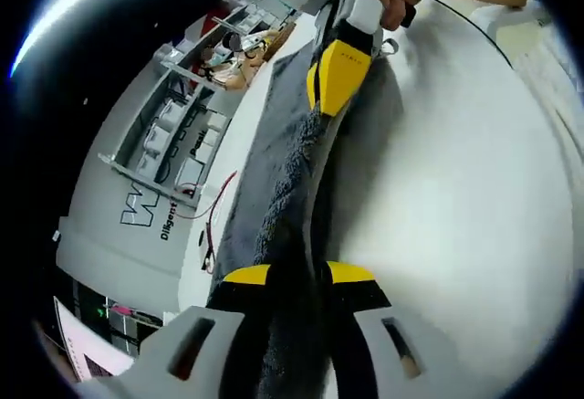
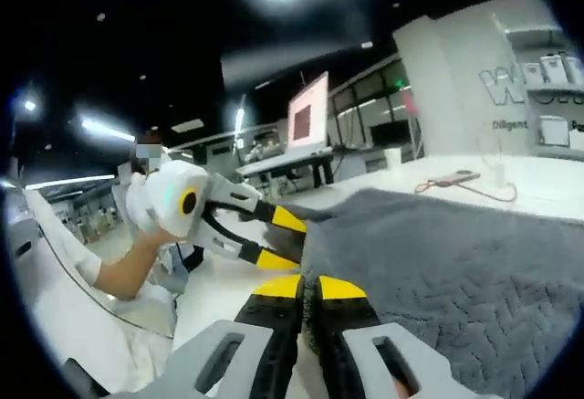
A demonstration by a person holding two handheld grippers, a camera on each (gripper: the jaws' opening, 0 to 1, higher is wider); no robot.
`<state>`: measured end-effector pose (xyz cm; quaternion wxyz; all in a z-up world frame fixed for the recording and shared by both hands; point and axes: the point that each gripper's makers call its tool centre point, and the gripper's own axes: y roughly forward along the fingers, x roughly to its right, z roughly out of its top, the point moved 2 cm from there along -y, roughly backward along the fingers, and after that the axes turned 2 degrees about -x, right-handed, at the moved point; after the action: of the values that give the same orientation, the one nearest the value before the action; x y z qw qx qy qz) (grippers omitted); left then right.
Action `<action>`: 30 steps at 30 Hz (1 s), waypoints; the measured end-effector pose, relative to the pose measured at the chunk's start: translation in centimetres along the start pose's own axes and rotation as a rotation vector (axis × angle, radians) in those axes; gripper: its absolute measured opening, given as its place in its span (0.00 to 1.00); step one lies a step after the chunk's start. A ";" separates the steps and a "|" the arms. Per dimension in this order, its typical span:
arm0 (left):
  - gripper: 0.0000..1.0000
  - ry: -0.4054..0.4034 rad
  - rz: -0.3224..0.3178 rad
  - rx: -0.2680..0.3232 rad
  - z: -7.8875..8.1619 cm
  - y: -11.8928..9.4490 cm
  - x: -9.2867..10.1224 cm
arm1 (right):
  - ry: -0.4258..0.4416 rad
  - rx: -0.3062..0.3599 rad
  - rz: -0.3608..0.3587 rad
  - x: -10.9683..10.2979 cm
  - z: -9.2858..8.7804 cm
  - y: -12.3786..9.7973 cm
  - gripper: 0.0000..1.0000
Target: Open the folded towel by lifting each exposed corner and separating the folded layers until the towel lies flat within the target outline without major curled edges
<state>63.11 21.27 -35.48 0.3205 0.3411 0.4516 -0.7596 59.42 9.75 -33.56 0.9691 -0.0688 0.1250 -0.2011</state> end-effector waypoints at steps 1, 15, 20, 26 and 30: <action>0.22 -0.001 0.013 0.014 0.1 -0.3 0.0 | 0.004 0.008 -0.001 0.2 0.2 0.0 0.00; 0.29 -0.124 0.008 -0.041 -3.8 -3.7 -0.1 | -0.007 0.033 0.018 2.1 2.4 0.7 0.00; 0.21 -0.146 0.044 -0.082 -6.4 -4.4 -1.3 | 0.001 0.037 0.017 2.4 2.6 0.7 0.00; 0.11 -0.186 0.062 -0.086 -8.5 -5.6 -1.4 | -0.005 0.038 0.006 3.0 3.2 0.8 0.00; 0.08 -0.187 0.058 -0.092 -9.4 -5.7 -1.2 | -0.005 0.034 -0.001 3.0 3.1 1.2 0.00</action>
<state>61.45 32.20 -35.24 0.3984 0.2667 0.4442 -0.7568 63.37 9.86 -31.45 0.9704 -0.0530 0.1189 -0.2035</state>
